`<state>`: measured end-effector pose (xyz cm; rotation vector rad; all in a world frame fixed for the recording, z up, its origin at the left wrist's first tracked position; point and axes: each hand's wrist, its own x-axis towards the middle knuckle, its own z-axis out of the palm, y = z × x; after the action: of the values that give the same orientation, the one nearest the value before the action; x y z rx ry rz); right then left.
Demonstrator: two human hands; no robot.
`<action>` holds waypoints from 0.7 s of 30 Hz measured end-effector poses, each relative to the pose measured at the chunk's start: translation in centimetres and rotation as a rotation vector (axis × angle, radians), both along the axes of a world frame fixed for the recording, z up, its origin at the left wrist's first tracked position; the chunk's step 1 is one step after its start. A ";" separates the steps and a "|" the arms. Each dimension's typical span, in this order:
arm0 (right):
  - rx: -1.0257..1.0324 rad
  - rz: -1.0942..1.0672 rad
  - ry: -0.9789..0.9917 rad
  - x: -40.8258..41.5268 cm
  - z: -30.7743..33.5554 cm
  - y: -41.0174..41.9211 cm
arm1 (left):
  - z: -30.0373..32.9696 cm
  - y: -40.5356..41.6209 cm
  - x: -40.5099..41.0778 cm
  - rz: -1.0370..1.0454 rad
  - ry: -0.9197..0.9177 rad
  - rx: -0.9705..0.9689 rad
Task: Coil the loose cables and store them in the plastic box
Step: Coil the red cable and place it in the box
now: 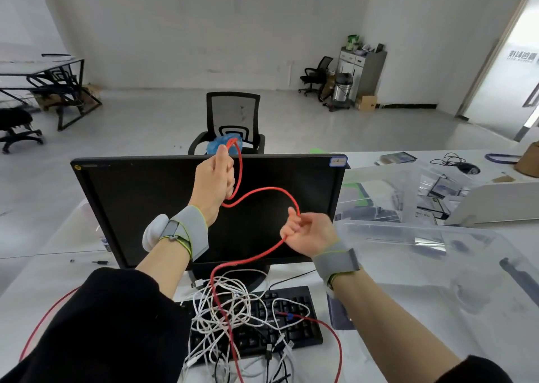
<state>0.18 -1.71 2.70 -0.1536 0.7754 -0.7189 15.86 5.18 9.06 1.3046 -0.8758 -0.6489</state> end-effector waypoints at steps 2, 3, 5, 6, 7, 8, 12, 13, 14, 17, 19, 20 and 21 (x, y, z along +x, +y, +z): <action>-0.038 -0.058 -0.111 -0.2 0.8 -0.6 | -0.4 0.1 0.1 -0.006 -0.024 0.031; -0.092 -0.048 -0.152 -0.2 1.2 -0.5 | -0.8 0.1 0.0 -0.029 -0.051 0.056; -0.277 0.061 -0.141 -0.3 1.6 -0.1 | -1.4 0.1 -0.7 -0.086 -0.149 0.121; -0.388 0.149 -0.083 -0.3 1.7 0.3 | -1.7 0.1 -1.1 -0.105 -0.214 0.153; -0.489 0.231 -0.022 -0.3 1.7 0.6 | -1.9 0.1 -1.3 -0.116 -0.274 0.181; -0.575 0.290 0.031 -0.3 1.8 0.8 | -2.1 0.1 -1.4 -0.121 -0.313 0.207; -0.818 0.361 0.186 0.1 2.5 1.8 | -2.1 0.3 -1.0 -0.152 -0.182 0.293; -0.874 0.377 0.216 0.3 2.6 2.2 | -2.1 0.3 -1.0 -0.169 -0.119 0.306; -0.926 0.400 0.240 0.6 2.7 2.6 | -2.1 0.4 -1.1 -0.184 -0.052 0.305; -1.047 0.472 0.287 1.3 2.7 3.5 | -1.5 0.5 -0.9 -0.226 0.061 0.286; -1.093 0.490 0.339 1.4 2.9 3.9 | -1.1 0.5 -0.6 -0.233 0.032 0.293; -1.114 0.499 0.368 1.5 3.0 4.1 | -1.0 0.6 -0.4 -0.226 0.035 0.285; -1.131 0.511 0.388 1.6 3.1 4.4 | -1.0 0.6 -0.3 -0.221 0.055 0.272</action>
<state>1.81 2.70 5.84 -1.4948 0.5696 -0.5641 15.51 5.80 8.06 1.4353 -0.9166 -1.0007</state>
